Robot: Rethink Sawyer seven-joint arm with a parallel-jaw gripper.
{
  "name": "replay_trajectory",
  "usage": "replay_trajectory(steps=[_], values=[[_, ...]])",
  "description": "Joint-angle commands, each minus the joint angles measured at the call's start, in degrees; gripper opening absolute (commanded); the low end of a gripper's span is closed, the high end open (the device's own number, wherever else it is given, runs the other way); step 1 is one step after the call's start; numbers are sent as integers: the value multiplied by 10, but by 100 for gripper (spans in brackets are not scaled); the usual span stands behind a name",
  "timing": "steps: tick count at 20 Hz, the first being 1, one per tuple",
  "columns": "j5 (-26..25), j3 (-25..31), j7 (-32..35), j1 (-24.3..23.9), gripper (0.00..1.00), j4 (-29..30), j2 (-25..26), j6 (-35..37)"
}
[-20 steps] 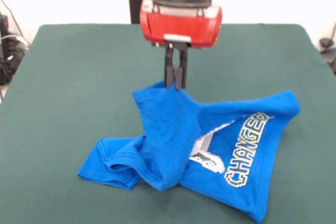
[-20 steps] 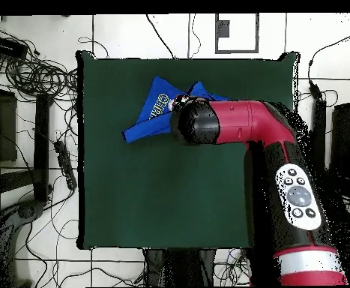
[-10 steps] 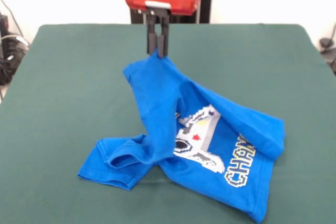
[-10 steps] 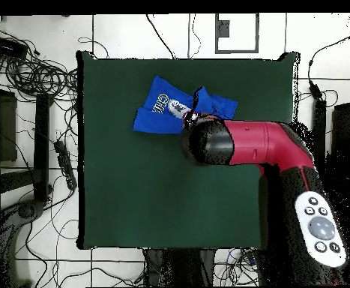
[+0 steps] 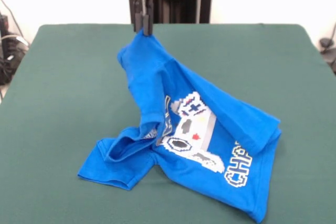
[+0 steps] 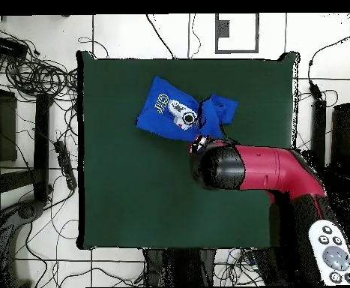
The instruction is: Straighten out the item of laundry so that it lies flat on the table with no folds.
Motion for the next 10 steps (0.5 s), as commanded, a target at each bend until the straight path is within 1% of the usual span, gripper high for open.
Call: replay_trajectory(steps=[1, 7, 10], values=[[14, -6, 70, 20, 0, 105, 3, -46], [8, -41, 104, 50, 0, 109, 14, -91], [8, -70, 128, 74, 0, 115, 15, -113]])
